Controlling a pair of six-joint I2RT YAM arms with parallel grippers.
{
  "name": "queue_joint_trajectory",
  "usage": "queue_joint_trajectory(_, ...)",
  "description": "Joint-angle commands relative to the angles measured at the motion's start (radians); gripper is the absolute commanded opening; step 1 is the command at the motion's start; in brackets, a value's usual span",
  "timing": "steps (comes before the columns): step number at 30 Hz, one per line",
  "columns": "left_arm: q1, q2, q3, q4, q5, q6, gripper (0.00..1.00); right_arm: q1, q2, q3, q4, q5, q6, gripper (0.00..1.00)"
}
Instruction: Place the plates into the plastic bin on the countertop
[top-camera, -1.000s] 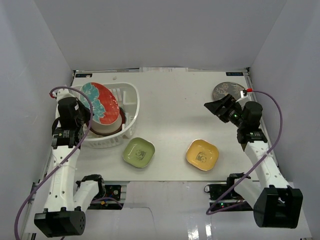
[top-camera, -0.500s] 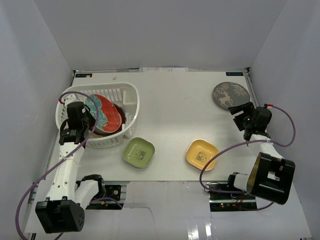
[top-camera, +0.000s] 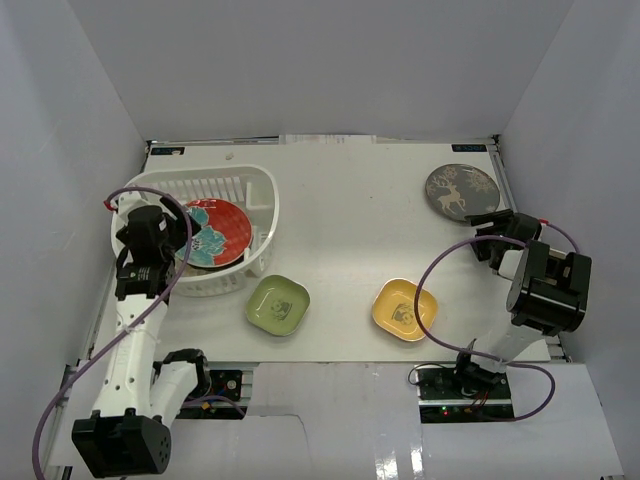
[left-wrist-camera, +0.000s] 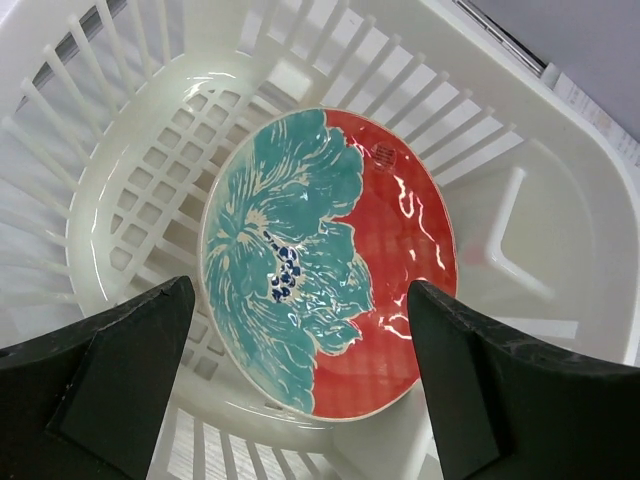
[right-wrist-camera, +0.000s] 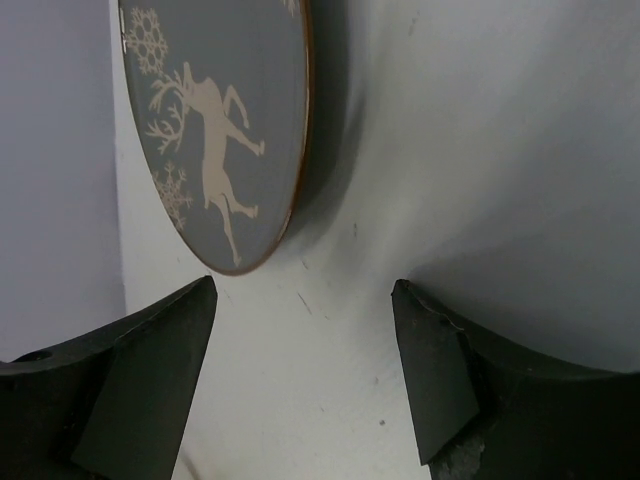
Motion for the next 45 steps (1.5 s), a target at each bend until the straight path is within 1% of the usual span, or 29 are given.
queue_joint_trajectory(1,-0.001,-0.056,0.030,-0.017,-0.016,-0.022,0.98,-0.003,0.079,0.061,0.092,-0.002,0.068,0.76)
queue_joint_trajectory(3,-0.001,-0.076,0.071,-0.012,0.061,-0.022,0.98,-0.003,0.136,0.087,0.113,0.004,0.103,0.71)
queue_joint_trajectory(4,-0.003,-0.089,0.086,-0.011,0.099,-0.018,0.98,-0.003,0.154,0.095,0.128,0.009,0.114,0.62)
queue_joint_trajectory(5,-0.003,-0.093,0.102,-0.008,0.183,-0.019,0.98,-0.001,0.194,0.104,0.136,0.010,0.133,0.57)
queue_joint_trajectory(6,-0.003,-0.095,0.129,0.003,0.237,-0.021,0.98,-0.003,0.215,0.121,0.147,0.009,0.143,0.53)
queue_joint_trajectory(7,-0.003,-0.092,0.142,0.008,0.298,-0.025,0.98,-0.003,0.234,0.132,0.155,0.007,0.152,0.45)
queue_joint_trajectory(8,-0.001,-0.087,0.154,0.009,0.364,-0.035,0.98,-0.001,0.264,0.141,0.153,0.009,0.157,0.41)
queue_joint_trajectory(9,-0.001,-0.080,0.178,0.014,0.470,-0.042,0.98,-0.003,0.275,0.146,0.156,0.006,0.169,0.33)
queue_joint_trajectory(11,-0.004,-0.055,0.200,0.018,0.602,-0.061,0.98,-0.001,0.286,0.144,0.208,-0.006,0.174,0.16)
queue_joint_trajectory(12,-0.005,-0.052,0.206,0.020,0.633,-0.073,0.98,-0.001,0.283,0.138,0.234,-0.032,0.177,0.10)
queue_joint_trajectory(13,-0.005,-0.047,0.215,0.031,0.667,-0.082,0.98,-0.003,0.277,0.111,0.260,-0.046,0.183,0.08)
queue_joint_trajectory(14,-0.005,-0.035,0.222,0.038,0.704,-0.100,0.98,-0.001,0.248,0.092,0.318,-0.059,0.192,0.08)
queue_joint_trajectory(15,-0.003,-0.026,0.229,0.046,0.775,-0.110,0.98,0.000,0.228,0.071,0.355,-0.091,0.210,0.08)
queue_joint_trajectory(19,-0.015,0.015,0.242,0.109,0.921,-0.171,0.98,0.028,0.087,-0.064,0.536,-0.166,0.275,0.08)
queue_joint_trajectory(21,-0.040,0.023,0.238,0.133,0.932,-0.193,0.98,0.066,-0.026,-0.145,0.585,-0.192,0.292,0.08)
queue_joint_trajectory(22,-0.079,0.026,0.240,0.135,0.936,-0.193,0.97,0.091,-0.110,-0.170,0.592,-0.197,0.307,0.08)
queue_joint_trajectory(23,-0.115,0.031,0.245,0.135,0.936,-0.193,0.97,0.103,-0.149,-0.211,0.599,-0.206,0.313,0.08)
queue_joint_trajectory(26,-0.205,0.051,0.246,0.134,0.963,-0.203,0.95,0.147,-0.322,-0.242,0.558,-0.226,0.306,0.08)
queue_joint_trajectory(27,-0.236,0.055,0.246,0.135,0.963,-0.208,0.94,0.160,-0.370,-0.242,0.497,-0.237,0.295,0.08)
queue_joint_trajectory(28,-0.268,0.061,0.246,0.135,0.956,-0.214,0.93,0.190,-0.460,-0.238,0.459,-0.243,0.280,0.08)
queue_joint_trajectory(29,-0.334,0.063,0.246,0.137,0.916,-0.216,0.93,0.209,-0.500,-0.230,0.413,-0.247,0.241,0.08)
queue_joint_trajectory(30,-0.365,0.071,0.242,0.141,0.891,-0.214,0.92,0.233,-0.578,-0.206,0.320,-0.250,0.220,0.08)
queue_joint_trajectory(31,-0.388,0.078,0.240,0.144,0.868,-0.211,0.92,0.290,-0.611,-0.195,0.278,-0.247,0.200,0.08)
queue_joint_trajectory(33,-0.422,0.106,0.231,0.155,0.834,-0.206,0.91,0.341,-0.662,-0.180,0.224,-0.243,0.175,0.08)
queue_joint_trajectory(34,-0.426,0.124,0.225,0.164,0.837,-0.203,0.91,0.398,-0.692,-0.169,0.215,-0.246,0.177,0.08)
queue_joint_trajectory(38,-0.460,0.222,0.226,0.216,0.841,-0.197,0.90,0.494,-0.709,-0.124,0.182,-0.286,0.172,0.08)
queue_joint_trajectory(41,-0.480,0.271,0.235,0.264,0.833,-0.197,0.90,0.560,-0.700,-0.112,0.217,-0.324,0.198,0.08)
queue_joint_trajectory(44,-0.488,0.315,0.240,0.269,0.810,-0.179,0.90,0.627,-0.688,-0.094,0.231,-0.336,0.200,0.08)
queue_joint_trajectory(45,-0.491,0.331,0.237,0.269,0.795,-0.173,0.87,0.643,-0.683,-0.092,0.237,-0.339,0.198,0.08)
